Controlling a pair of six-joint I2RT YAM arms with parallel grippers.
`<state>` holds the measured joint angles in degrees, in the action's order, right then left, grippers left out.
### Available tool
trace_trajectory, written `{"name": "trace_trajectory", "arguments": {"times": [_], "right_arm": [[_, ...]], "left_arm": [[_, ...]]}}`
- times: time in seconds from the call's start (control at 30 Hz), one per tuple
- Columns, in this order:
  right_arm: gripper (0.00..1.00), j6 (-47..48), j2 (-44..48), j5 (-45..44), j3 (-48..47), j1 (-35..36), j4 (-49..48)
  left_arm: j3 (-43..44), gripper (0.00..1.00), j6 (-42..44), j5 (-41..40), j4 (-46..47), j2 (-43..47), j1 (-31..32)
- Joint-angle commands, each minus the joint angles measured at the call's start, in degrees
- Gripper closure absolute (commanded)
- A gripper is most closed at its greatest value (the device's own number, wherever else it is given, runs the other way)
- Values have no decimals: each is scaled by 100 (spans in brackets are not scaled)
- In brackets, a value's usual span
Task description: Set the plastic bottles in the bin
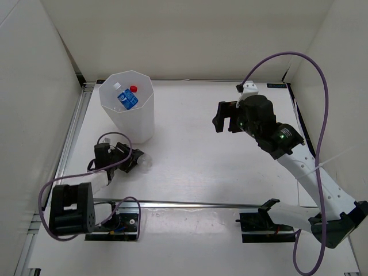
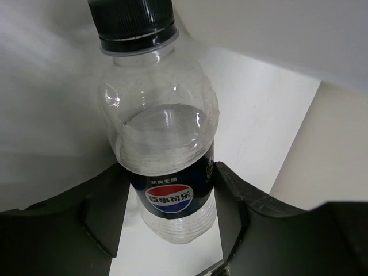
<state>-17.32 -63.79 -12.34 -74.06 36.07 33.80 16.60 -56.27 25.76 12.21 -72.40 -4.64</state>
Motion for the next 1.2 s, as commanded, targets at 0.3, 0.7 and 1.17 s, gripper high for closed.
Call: {"name": "trace_trajectory", "arguments": {"times": [0.3, 0.7, 1.17], "right_arm": [[0, 45, 139, -120, 216, -13, -93], [0, -131, 139, -67, 322, -13, -93], [0, -114, 77, 21, 208, -13, -146]], "left_arm": [[422, 49, 995, -141, -2887, 3334, 87], [4252, 49, 2014, -650, -4112, 2682, 87], [7568, 32, 3141, -1687, -4112, -740, 270]]}}
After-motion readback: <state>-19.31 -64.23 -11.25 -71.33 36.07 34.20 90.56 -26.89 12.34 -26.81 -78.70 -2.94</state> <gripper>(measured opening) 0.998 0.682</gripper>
